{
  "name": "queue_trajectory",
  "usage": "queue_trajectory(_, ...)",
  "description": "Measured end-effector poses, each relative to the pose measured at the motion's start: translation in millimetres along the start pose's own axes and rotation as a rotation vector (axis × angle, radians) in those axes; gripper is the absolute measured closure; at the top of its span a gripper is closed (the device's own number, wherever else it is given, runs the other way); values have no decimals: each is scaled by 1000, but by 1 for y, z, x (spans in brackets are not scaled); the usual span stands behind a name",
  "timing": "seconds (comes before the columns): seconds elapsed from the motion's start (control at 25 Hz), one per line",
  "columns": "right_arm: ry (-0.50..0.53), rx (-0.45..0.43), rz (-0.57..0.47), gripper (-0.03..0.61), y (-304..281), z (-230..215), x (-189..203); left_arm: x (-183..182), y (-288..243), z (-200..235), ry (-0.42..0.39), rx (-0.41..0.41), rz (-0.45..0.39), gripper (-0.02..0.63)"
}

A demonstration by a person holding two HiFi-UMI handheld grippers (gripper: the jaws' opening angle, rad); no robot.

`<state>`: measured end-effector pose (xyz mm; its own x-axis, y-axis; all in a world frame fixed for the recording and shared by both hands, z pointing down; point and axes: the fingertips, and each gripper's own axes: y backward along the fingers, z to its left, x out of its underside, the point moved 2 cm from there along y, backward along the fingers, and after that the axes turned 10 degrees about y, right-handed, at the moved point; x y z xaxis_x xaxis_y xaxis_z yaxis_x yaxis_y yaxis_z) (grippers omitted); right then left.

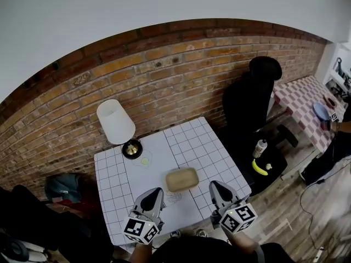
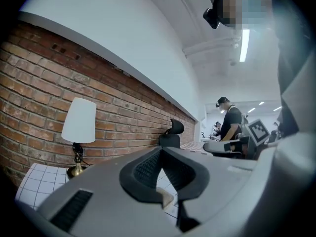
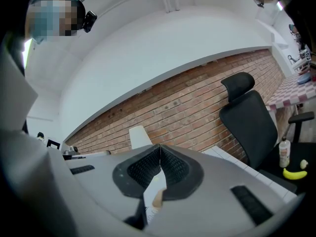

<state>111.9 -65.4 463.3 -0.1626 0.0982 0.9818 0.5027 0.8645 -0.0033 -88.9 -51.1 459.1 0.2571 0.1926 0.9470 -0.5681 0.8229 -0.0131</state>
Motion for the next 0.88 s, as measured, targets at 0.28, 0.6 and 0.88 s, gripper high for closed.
queue_trajectory(0.28,-6,84,-6,574,-19,18,9,-10,3,33,18,80,23,604)
queue_trajectory(0.6,6,185,-18,574,-27,21,20,-3,-1,60,42,143,66,604)
queue_trajectory(0.88,9,184,0,574,-36,4,24,7,-22,61,65,138,90,604)
